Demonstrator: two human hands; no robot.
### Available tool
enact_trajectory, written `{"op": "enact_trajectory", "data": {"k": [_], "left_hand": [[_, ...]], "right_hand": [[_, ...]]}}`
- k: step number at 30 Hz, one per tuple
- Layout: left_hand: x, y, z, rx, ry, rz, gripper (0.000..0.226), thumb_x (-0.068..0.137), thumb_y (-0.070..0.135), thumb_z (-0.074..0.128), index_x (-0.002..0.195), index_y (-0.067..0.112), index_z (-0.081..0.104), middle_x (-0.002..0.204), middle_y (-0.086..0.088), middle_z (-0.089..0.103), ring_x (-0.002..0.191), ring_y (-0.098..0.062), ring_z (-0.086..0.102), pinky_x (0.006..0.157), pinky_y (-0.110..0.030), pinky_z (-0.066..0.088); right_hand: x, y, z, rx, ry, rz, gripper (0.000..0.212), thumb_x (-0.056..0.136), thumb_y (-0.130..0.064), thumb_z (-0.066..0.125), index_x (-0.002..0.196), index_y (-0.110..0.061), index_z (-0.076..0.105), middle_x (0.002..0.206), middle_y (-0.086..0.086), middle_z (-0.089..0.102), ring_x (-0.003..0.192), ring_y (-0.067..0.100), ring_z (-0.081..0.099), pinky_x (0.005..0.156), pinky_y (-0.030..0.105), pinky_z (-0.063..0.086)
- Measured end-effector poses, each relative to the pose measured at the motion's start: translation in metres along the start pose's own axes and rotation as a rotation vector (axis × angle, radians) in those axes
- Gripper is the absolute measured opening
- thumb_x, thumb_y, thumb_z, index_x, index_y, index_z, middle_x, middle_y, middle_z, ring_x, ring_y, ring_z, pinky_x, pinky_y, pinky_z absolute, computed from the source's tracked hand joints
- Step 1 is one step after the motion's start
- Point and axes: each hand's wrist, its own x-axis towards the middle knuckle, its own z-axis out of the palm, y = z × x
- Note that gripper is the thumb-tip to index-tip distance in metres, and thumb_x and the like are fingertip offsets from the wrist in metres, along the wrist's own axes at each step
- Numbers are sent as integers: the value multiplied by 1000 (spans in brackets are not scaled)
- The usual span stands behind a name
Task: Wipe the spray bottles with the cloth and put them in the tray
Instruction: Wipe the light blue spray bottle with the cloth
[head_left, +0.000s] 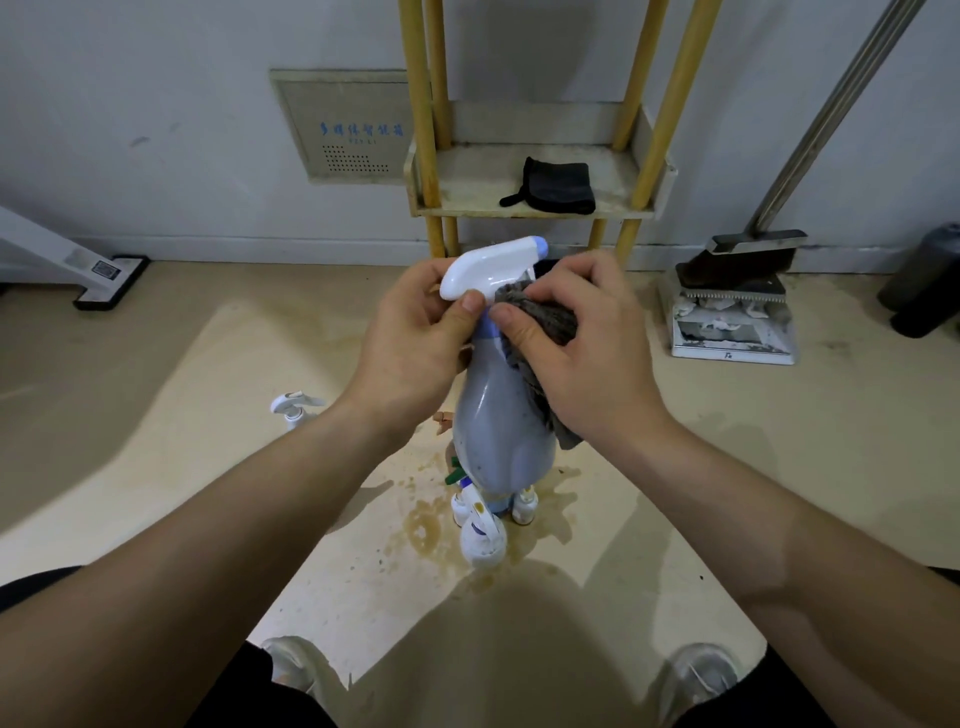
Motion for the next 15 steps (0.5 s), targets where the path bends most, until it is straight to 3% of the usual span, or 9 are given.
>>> {"op": "enact_trajectory", "data": {"k": [3,6,9,15], "left_hand": [[5,8,-10,7,26,19,17,105,7,49,113,17,59,93,-2,73,86,-16,69,76,-37,59],[8,10,-16,51,16,32,22,105,7,49,112,24,61,92,2,74,88,-14,69,83,-41,59],[4,4,-10,127,-34,34,24,103,7,52,114,25,63,99,3,75,97,-13,71,89,-45,57],[-3,-4,4,126,-126,25,27,103,6,51,117,26,62,104,5,74,98,-9,72,77,-26,60]], "right_hand": [[2,4,-4,-7,-64,53,15,88,-30,75,86,-17,68,98,3,53,82,2,47,78,3,35],[6,1,-10,33,69,91,13,90,-31,74,90,-20,65,98,0,51,86,-5,49,78,3,34],[8,-7,-12,17,167,-5,16,90,-28,73,95,-17,63,99,0,50,84,-3,46,79,4,34],[8,-7,-4,-53,161,-85,17,91,-26,71,93,-9,70,98,-1,54,85,3,48,77,5,36]]}}
